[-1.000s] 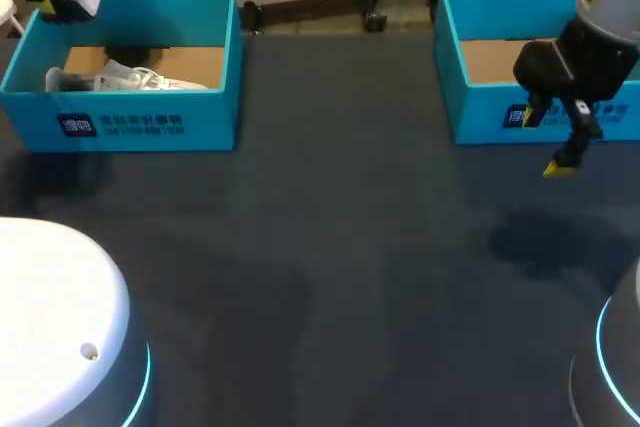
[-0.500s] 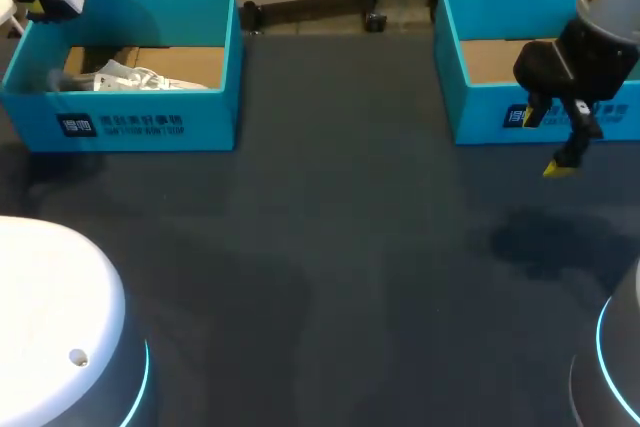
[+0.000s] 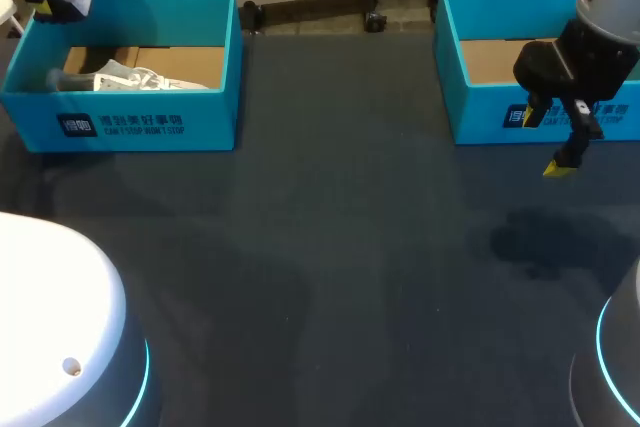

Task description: Take the shoe out of the shoebox, open the shoe tongue, remove and reinsert the insole, then place the shoe into the shoebox

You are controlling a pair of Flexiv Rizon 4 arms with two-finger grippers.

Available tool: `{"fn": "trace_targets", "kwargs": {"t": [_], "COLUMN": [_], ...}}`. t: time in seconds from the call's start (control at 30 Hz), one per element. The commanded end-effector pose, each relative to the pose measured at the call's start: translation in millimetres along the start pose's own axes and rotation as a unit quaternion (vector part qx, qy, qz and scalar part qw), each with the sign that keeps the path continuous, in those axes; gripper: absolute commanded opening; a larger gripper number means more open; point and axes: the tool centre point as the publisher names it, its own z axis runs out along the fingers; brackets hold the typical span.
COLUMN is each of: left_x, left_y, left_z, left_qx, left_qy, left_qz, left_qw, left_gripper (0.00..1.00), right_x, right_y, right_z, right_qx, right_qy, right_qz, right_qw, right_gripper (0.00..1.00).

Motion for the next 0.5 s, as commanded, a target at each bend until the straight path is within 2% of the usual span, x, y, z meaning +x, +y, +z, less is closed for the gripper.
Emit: {"fn": "trace_targets", "kwargs": {"t": [0.03,0.23,0.27,0.37,0.5], "left_x": [-0.8,-0.8,0.5,-1.0,-0.7], "left_y": [0.7,0.7,-0.1,2.5,8.6], "left_z": [-2.2,-2.2,-5.2,-6.9,-1.5], "left_qx": [0.000,0.000,-0.016,-0.011,-0.052], "left_qy": [0.001,0.001,-0.012,0.003,-0.004], "left_qz": [0.001,0.001,0.049,0.149,0.304], "left_qw": [1.000,1.000,0.999,0.989,0.951], "left_gripper": [0.00,0.00,0.00,0.00,0.00], "right_x": [0.0,0.0,0.0,0.0,0.0], "right_y": [-0.2,-0.2,-0.2,-0.2,-0.2], "right_z": [0.8,0.8,0.8,0.8,0.8], "right_qx": [0.000,0.000,0.000,0.000,0.000], "right_qy": [0.000,0.000,0.000,0.000,0.000], "right_qz": [0.000,0.000,0.000,0.000,0.000], "right_qw": [1.000,1.000,1.000,1.000,1.000], "right_gripper": [1.00,1.00,1.00,1.00,1.00]}}
